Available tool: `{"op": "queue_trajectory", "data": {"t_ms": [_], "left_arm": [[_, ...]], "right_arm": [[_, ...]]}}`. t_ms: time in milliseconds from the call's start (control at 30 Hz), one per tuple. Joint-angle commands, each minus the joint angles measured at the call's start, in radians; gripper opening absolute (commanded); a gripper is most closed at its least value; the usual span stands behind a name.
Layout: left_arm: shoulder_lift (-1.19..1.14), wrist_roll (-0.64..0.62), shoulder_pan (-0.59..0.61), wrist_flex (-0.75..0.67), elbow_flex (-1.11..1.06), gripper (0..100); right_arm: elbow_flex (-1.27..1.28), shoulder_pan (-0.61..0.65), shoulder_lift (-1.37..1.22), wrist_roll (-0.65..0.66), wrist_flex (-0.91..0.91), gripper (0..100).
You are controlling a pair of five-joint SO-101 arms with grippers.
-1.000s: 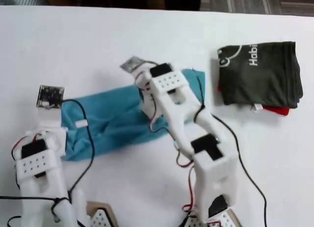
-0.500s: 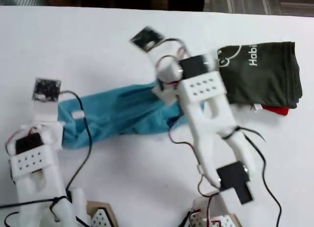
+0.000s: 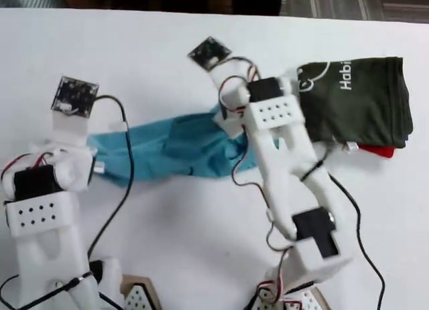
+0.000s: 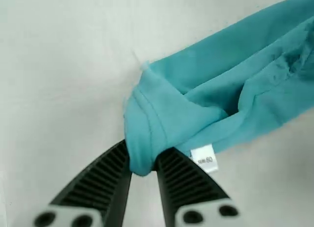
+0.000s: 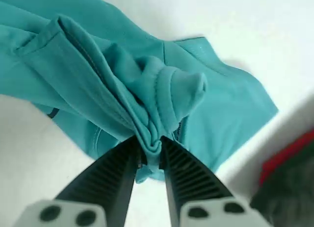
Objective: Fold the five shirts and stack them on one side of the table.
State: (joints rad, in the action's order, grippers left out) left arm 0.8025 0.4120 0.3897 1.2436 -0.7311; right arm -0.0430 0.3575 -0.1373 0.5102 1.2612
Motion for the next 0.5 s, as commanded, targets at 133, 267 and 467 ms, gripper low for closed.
{"op": "queue_trajectory", "data": {"t_ms": [133, 267, 467], "left_arm": [[0.015, -0.002, -0.009, -0.075, -0.061, 2], [0.015, -0.002, -0.009, -0.075, -0.056, 2], [0.015, -0.002, -0.009, -0.075, -0.059, 3]], "right_arm": [[0.0, 0.01, -0.131, -0.002, -0.093, 9.0], [-0.002, 0.002, -0.168, 0.006, -0.107, 11.1], [-0.002, 0.002, -0.174, 0.006, -0.14, 3.3]]}}
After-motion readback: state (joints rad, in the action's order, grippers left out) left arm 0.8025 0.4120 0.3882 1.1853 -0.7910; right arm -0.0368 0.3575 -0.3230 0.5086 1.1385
